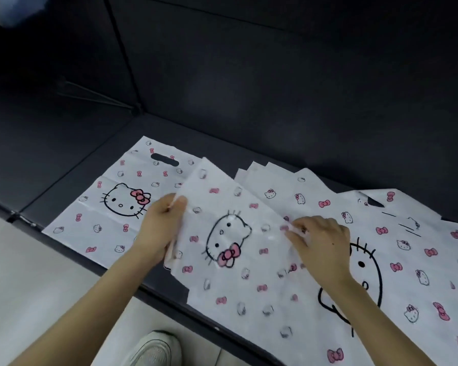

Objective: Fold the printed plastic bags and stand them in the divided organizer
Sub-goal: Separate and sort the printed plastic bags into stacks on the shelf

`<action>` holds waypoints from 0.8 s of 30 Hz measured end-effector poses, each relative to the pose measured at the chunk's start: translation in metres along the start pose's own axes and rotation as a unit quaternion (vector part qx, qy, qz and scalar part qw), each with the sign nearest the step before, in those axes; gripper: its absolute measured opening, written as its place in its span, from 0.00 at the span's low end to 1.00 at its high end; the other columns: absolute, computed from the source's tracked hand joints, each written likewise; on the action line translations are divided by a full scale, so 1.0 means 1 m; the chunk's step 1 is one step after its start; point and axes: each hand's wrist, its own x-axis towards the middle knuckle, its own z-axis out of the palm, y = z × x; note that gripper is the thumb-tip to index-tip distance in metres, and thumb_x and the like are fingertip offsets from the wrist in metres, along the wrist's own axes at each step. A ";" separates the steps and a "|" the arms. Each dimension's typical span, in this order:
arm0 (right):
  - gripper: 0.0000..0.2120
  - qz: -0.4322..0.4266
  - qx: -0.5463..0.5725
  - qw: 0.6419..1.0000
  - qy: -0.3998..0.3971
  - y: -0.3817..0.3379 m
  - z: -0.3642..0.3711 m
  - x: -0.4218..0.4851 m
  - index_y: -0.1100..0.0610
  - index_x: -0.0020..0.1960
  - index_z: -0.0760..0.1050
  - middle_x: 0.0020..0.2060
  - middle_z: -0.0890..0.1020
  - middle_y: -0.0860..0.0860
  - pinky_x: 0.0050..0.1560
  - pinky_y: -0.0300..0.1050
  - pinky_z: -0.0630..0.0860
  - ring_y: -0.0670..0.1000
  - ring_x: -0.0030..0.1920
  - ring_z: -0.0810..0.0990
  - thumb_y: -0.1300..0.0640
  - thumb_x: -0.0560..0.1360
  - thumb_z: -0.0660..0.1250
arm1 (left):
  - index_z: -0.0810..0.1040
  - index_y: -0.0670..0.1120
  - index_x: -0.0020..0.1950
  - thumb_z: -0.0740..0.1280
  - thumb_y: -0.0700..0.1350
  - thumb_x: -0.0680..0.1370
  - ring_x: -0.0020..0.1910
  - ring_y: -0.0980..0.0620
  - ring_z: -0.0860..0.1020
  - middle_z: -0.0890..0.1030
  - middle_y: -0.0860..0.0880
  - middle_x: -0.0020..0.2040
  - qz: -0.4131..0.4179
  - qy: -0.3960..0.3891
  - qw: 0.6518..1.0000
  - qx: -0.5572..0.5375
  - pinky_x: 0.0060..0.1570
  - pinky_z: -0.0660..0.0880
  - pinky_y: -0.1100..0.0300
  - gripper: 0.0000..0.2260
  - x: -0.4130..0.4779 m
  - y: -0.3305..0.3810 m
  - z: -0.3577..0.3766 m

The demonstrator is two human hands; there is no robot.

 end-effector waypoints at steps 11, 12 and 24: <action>0.25 -0.055 0.009 0.998 -0.044 -0.040 0.024 -0.015 0.56 0.53 0.83 0.54 0.82 0.58 0.59 0.60 0.73 0.60 0.51 0.81 0.39 0.72 0.57 | 0.70 0.42 0.50 0.63 0.40 0.77 0.41 0.44 0.73 0.74 0.44 0.43 -0.137 0.285 0.948 -0.040 0.32 0.69 0.58 0.04 0.018 -0.043 -0.079; 0.28 -0.050 0.008 0.997 -0.050 -0.040 0.026 -0.017 0.56 0.54 0.83 0.55 0.82 0.59 0.60 0.60 0.71 0.60 0.53 0.81 0.37 0.74 0.55 | 0.69 0.41 0.54 0.66 0.41 0.76 0.45 0.42 0.74 0.75 0.44 0.46 -0.115 0.290 0.950 0.029 0.36 0.71 0.55 0.10 0.014 -0.042 -0.081; 0.37 -0.033 -0.030 0.992 -0.117 -0.028 0.027 -0.040 0.55 0.68 0.73 0.68 0.73 0.57 0.74 0.52 0.46 0.54 0.70 0.65 0.30 0.76 0.45 | 0.50 0.60 0.78 0.30 0.78 0.61 0.78 0.43 0.44 0.48 0.48 0.79 0.097 -0.024 0.779 0.620 0.73 0.42 0.42 0.48 0.048 -0.065 -0.091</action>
